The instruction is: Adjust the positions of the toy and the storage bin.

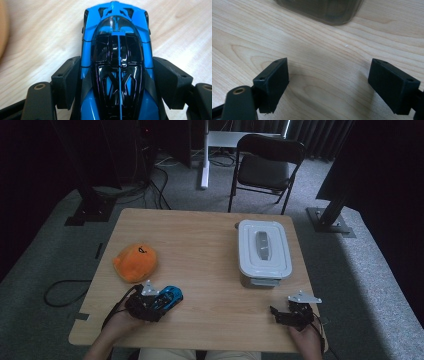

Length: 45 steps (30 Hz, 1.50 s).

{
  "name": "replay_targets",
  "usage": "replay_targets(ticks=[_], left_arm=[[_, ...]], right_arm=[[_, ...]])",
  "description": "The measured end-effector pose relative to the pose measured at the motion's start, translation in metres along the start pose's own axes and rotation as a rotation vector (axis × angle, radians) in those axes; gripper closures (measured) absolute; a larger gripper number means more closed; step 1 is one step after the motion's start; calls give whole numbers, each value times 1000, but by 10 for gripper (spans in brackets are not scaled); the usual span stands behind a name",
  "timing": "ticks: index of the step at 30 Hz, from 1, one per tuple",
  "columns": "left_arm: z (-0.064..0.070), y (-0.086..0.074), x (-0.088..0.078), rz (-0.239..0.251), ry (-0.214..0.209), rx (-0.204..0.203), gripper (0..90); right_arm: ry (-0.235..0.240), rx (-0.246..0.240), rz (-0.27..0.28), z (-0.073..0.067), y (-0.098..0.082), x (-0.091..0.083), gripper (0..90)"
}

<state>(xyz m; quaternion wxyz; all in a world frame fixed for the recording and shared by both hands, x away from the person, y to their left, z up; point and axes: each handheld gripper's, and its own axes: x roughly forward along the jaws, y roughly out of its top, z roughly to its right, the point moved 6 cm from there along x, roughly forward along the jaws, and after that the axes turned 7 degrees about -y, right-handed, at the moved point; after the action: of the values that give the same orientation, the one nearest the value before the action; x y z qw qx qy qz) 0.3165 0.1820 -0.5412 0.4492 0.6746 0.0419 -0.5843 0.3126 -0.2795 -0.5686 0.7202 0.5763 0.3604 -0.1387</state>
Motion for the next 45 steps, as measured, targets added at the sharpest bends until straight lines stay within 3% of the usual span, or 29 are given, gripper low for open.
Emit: replay_targets(ticks=[8,15,17,22,26,38,41,45], left_arm=[[-16,-9,-17,19,49,-46,275],[-29,-21,-38,57,58,-101,275],[-32,-25,-39,47,60,-95,276],[-40,-35,-43,54,53,-125,276],[-49,-46,-38,26,44,-139,276],[-50,-52,-38,12,16,-133,267],[-49,-50,-42,32,12,-132,191],[-48,-47,-49,48,40,-141,124]], right_arm=[[0,0,0,0,0,0,163],[0,3,0,0,0,0,163],[-1,3,0,0,0,0,163],[-2,0,0,0,0,0,163],[-2,1,0,0,0,0,163],[-3,1,-1,0,0,0,163],[-2,3,-3,1,0,0,161],[4,-3,-6,0,0,0,132]])
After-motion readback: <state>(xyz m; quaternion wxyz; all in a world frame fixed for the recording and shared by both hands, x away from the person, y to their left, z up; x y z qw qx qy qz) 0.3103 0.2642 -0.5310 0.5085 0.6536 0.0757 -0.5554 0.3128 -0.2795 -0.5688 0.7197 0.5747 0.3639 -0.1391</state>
